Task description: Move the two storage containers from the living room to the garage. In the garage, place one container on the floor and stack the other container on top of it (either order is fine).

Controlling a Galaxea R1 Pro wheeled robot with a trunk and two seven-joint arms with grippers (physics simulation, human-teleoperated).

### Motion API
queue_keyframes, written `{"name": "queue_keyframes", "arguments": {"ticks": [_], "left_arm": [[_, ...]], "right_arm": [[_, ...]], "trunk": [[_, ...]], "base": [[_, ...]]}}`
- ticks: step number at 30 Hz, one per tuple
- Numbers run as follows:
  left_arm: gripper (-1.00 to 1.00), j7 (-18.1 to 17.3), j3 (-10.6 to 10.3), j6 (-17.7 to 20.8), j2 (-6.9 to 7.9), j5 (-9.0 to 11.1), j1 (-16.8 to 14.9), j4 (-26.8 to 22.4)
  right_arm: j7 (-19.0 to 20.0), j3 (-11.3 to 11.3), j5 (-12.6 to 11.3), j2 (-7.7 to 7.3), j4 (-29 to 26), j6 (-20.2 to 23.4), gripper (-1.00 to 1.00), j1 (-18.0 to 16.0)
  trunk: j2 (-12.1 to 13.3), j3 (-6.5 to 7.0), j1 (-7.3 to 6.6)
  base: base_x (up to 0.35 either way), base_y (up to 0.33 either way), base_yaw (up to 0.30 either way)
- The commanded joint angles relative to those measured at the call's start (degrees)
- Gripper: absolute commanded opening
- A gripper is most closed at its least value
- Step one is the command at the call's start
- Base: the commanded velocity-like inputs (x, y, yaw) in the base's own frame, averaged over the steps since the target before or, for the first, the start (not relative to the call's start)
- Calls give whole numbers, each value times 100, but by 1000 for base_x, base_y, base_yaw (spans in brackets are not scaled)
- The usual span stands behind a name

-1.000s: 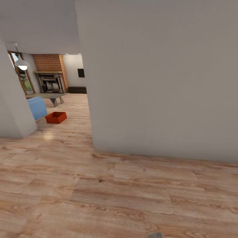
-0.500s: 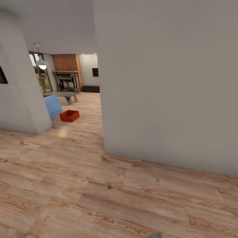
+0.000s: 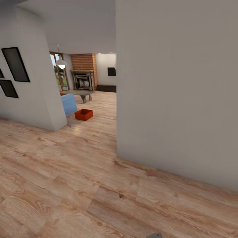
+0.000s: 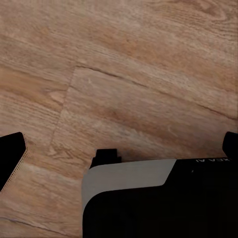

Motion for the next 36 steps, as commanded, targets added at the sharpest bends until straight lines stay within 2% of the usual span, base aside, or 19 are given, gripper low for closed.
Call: {"name": "queue_keyframes", "arguments": {"ticks": [1, 17, 29, 36], "left_arm": [[100, 1, -17, -10, 2, 2, -4, 4], [100, 1, -17, -10, 2, 2, -4, 0], [100, 1, -17, -12, 2, 2, -4, 4], [100, 1, -17, -11, 2, 2, -4, 1]], "right_arm": [[-44, 49, -56, -5, -14, 32, 100, -2], [-44, 49, -56, -5, -14, 32, 100, -2], [-44, 49, -56, -5, -14, 32, 100, -2], [-44, 49, -56, -5, -11, 32, 100, -2]], "trunk": [[-3, -8, 4], [-3, -43, 4], [-3, -69, 4], [-3, -82, 4]], "base": [[332, 108, 262], [332, 104, 262], [332, 6, 255], [332, 0, 144]]}}
